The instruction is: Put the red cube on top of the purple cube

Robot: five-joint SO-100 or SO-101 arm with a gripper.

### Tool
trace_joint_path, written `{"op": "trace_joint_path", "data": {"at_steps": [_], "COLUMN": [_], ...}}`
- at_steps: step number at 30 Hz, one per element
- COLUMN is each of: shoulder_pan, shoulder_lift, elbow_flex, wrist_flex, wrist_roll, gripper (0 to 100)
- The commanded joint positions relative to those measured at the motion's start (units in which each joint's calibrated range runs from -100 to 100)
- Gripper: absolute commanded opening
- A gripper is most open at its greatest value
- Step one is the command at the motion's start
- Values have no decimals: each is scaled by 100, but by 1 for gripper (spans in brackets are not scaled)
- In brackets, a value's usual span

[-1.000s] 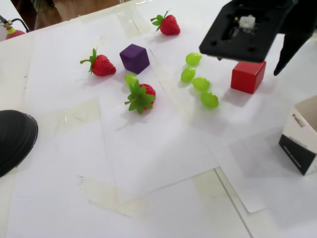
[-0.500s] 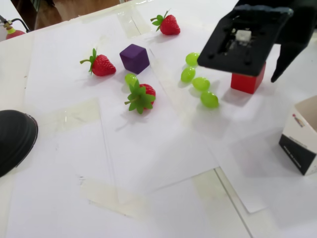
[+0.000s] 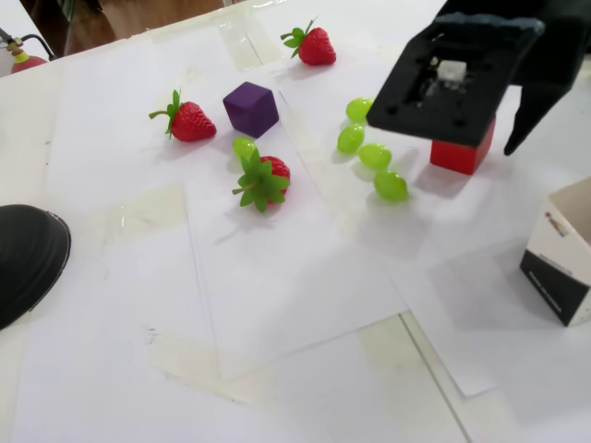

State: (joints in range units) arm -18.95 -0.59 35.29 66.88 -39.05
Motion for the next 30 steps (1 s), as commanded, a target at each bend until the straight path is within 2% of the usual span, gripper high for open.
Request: {"op": "trace_joint_path", "data": {"at_steps": [1,16,21,30], "shoulder_pan": [94,42,42,64], "shoulder_lift": [-61,-44,-44,-96], "elbow_flex": [-57,52,52,89], "wrist_flex": [-13,-340,-372,-340], "wrist_roll": [-10,10,-34,-73], "gripper": [23,14,8,6]}}
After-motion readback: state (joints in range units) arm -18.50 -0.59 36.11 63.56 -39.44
